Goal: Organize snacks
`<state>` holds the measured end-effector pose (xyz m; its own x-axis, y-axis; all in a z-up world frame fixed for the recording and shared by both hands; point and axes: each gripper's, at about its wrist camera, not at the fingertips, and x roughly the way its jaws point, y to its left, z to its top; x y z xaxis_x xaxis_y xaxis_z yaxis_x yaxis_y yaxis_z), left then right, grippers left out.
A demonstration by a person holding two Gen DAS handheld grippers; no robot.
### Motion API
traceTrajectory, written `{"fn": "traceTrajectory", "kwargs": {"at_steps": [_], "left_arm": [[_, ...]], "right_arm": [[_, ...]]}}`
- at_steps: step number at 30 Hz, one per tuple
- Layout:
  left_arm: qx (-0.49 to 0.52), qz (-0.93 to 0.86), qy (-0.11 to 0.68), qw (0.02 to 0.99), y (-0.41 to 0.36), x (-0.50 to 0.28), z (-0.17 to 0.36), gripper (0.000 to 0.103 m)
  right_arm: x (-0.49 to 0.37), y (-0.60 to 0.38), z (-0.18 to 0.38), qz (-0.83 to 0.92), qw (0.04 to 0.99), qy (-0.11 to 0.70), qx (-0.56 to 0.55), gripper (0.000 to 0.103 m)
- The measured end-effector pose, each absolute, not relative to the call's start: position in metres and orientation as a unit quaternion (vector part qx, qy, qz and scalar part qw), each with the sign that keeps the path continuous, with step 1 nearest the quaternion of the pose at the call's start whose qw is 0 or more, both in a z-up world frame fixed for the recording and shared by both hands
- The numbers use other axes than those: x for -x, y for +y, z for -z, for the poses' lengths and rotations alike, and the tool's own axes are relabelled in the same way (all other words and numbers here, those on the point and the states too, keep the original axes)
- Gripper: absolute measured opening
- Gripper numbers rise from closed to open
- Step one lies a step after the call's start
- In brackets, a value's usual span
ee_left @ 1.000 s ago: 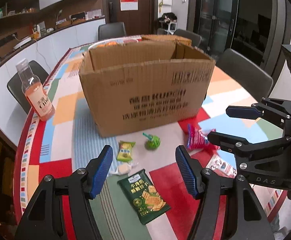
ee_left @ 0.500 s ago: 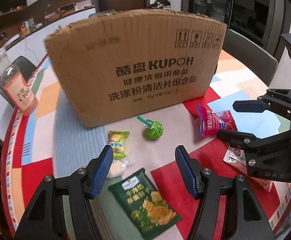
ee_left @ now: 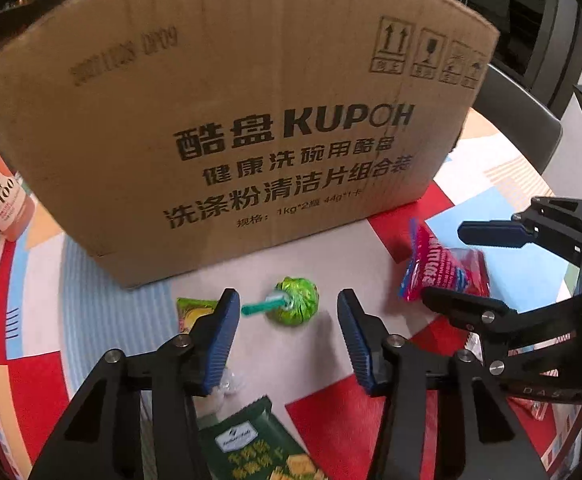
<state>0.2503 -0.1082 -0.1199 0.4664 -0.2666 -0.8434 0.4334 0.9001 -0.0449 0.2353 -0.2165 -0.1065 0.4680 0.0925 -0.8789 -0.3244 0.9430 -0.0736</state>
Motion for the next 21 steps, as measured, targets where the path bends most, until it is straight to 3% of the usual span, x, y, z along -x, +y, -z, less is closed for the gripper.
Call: {"fn": "traceTrajectory", "kwargs": {"at_steps": [12,15,21], "left_arm": [[-0.083,0.204,0.489,0.844,-0.120,-0.265,0.129,0.026],[-0.079,0.204,0.491,0.843,-0.123,-0.265,0.129,0.026],[-0.069,0.201,0.480,0.851,-0.120,-0.251,0.118,0.026]], "right_arm": [[-0.245,-0.228,0.116,-0.124,0.849,0.510,0.059,0.057],[-0.248,-0.231,0.115,-0.124,0.851,0.509,0.049,0.041],[-0.241,-0.234,0.108,-0.117,0.861,0.493,0.040,0.038]]}}
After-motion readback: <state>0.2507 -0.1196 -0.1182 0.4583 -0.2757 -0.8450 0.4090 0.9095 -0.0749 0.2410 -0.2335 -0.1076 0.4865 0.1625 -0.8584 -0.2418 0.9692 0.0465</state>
